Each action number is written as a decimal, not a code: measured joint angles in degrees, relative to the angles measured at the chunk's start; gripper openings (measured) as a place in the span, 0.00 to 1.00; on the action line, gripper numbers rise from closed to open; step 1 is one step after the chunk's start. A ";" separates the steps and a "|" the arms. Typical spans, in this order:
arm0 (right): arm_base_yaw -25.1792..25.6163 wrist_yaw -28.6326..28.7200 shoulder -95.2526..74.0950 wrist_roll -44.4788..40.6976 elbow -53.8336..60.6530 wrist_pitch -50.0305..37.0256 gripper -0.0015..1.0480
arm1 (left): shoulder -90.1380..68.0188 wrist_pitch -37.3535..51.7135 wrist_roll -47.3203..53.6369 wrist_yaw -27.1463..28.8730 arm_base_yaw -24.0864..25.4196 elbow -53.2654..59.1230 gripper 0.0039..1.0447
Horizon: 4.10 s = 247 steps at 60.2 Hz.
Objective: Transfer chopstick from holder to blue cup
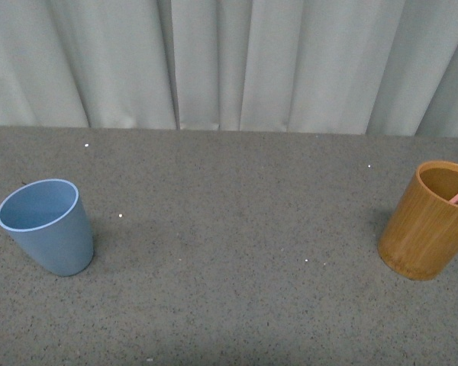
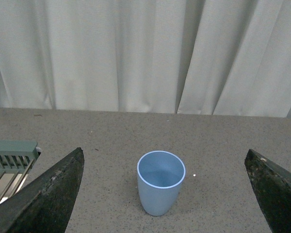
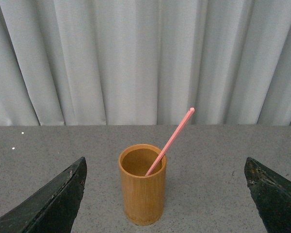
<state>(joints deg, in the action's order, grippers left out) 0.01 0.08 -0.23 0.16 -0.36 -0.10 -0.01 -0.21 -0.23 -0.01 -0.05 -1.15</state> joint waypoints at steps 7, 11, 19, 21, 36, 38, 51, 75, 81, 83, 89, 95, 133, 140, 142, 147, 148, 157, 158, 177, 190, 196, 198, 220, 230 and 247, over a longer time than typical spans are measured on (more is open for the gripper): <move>0.00 0.02 0.02 0.00 0.00 0.00 0.91 | 0.00 0.00 0.00 0.00 0.00 0.00 0.94; 0.00 0.02 0.02 0.00 0.00 0.00 0.91 | 0.00 0.00 0.00 0.00 0.00 0.00 0.94; 0.00 0.00 0.02 0.00 0.00 0.00 0.91 | 0.00 0.00 0.00 0.00 0.00 0.00 0.94; 0.00 0.02 0.02 0.00 0.00 0.00 0.91 | 0.00 0.00 0.00 0.00 0.00 0.00 0.94; 0.00 0.00 0.00 0.00 0.00 0.00 0.91 | -7.80 -9.53 -33.40 7.06 4.07 -2.10 0.94; 0.00 0.02 0.00 0.00 0.02 0.00 0.91 | -9.20 -8.41 -36.57 7.91 4.70 -2.10 0.94; 0.00 0.02 0.02 0.00 0.02 0.00 0.91 | -33.42 12.02 -47.76 20.63 -3.87 -5.22 0.94; 0.00 0.02 0.02 0.00 0.00 0.00 0.91 | -76.74 26.12 -52.19 27.04 -15.23 -20.79 0.94; 0.00 0.02 0.02 0.00 0.02 0.00 0.91 | -82.16 23.23 -52.41 27.17 -16.20 -23.76 0.94; 0.00 0.00 0.02 0.00 0.00 0.00 0.91 | -83.08 22.45 -52.39 27.30 -16.35 -24.24 0.94; 0.00 0.02 0.02 0.00 0.02 0.00 0.91 | -85.59 20.52 -52.39 27.65 -16.68 -25.14 0.94; 0.00 0.00 0.02 0.00 0.00 0.00 0.91 | -86.51 18.82 -52.39 28.17 -16.68 -25.49 0.94; 0.00 0.00 0.00 0.00 0.02 0.00 0.91 | -91.69 14.49 -53.57 26.40 -15.91 -27.93 0.94; 0.00 0.00 0.02 0.00 0.00 0.00 0.91 | -92.30 14.60 -53.92 26.38 -15.63 -27.93 0.94; 0.00 0.02 0.00 0.00 0.00 0.00 0.91 | -92.48 14.69 -53.94 26.34 -15.52 -27.93 0.94; 0.00 0.00 0.02 0.00 0.02 0.00 0.91 | -92.98 15.12 -54.07 25.97 -15.34 -28.00 0.94; 0.00 0.00 0.02 0.00 0.02 0.00 0.91 | -93.13 15.28 -54.16 25.90 -15.30 -28.02 0.94; 0.00 0.00 0.02 0.00 0.00 0.00 0.91 | -93.81 16.15 -54.64 25.55 -14.80 -28.20 0.94; 0.00 0.02 0.02 0.00 0.00 0.00 0.91 | -93.90 16.22 -54.73 25.55 -14.73 -28.24 0.94; 0.00 0.00 0.02 0.00 0.00 0.00 0.91 | -95.62 16.83 -55.19 25.42 -13.53 -29.14 0.94; 0.00 0.02 0.02 0.00 0.00 0.00 0.91 | -97.24 17.40 -55.47 25.33 -13.05 -29.16 0.94; 0.00 0.00 0.02 0.00 0.02 0.00 0.91 | -97.57 17.73 -55.41 25.55 -13.07 -29.16 0.93; 0.00 0.00 0.00 0.00 0.00 0.00 0.91 | -97.68 17.88 -55.39 25.68 -13.07 -29.16 0.90; 0.00 0.00 0.02 0.00 0.02 0.00 0.91 | -99.41 21.75 -57.42 22.18 -13.84 -29.16 0.26; 0.00 0.00 0.02 0.00 0.00 0.00 0.91 | -99.60 23.50 -58.73 20.50 -13.84 -29.07 0.03; 0.00 0.02 0.02 0.00 0.00 0.00 0.91 | -98.01 25.90 -55.54 17.11 -13.29 -29.05 0.03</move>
<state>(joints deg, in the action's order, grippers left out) 0.01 0.10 -0.21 0.16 -0.36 -0.10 -98.02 25.69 -55.77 17.10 -13.34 -30.20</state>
